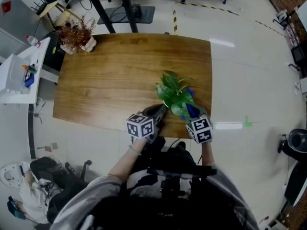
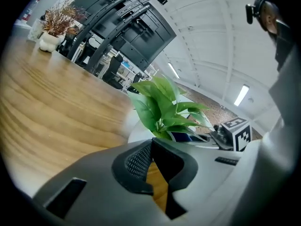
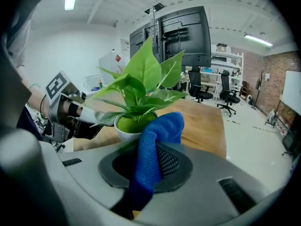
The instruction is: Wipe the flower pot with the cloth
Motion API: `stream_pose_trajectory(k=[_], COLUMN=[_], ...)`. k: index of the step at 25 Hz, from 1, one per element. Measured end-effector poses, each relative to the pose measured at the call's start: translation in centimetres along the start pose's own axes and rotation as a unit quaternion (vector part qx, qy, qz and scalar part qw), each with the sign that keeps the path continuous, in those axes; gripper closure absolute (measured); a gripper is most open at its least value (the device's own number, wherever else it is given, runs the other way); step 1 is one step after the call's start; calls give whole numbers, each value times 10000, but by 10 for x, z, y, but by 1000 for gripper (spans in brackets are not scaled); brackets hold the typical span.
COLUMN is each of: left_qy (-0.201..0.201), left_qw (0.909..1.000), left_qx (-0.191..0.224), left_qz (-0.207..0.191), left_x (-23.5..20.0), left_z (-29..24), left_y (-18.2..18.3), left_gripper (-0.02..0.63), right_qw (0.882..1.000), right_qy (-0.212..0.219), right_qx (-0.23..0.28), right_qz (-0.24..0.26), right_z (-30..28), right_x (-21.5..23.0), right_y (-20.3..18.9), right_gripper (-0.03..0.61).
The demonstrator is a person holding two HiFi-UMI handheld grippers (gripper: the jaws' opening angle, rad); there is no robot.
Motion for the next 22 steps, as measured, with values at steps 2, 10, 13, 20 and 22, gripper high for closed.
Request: stream_pose_trajectory(k=[2, 10, 13, 20, 22], left_qy=[39, 237, 316, 305, 278], left_qw=[10000, 9987, 9983, 9987, 9990], left_qx=[58, 353, 375, 321, 245], left_qz=[55, 283, 323, 264, 251], left_x=[-7, -34, -40, -30, -27], left_z=[2, 10, 12, 17, 18], left_y=[5, 23, 24, 18, 13], left_gripper=[609, 607, 609, 607, 607], right_qw=[9999, 9964, 9950, 9967, 9979], right_qy=[41, 685, 851, 626, 416], right_qx=[-94, -474, -526, -486, -477], right_qz=[-58, 125, 5, -152, -113], right_z=[-3, -20, -28, -12, -6], right_x=[-9, -62, -74, -50, -34], right_y=[-5, -27, -29, -30, -28], right_gripper=[508, 508, 508, 508, 508])
Point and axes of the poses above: the fingertips, and each gripper's own axes: z backward along the fingers, x to its right, y out of its top, the point moved 4 cm from there along z, backward along the fingers, and after that the axes turned 4 degrees about -y, right-handed, at the moved point
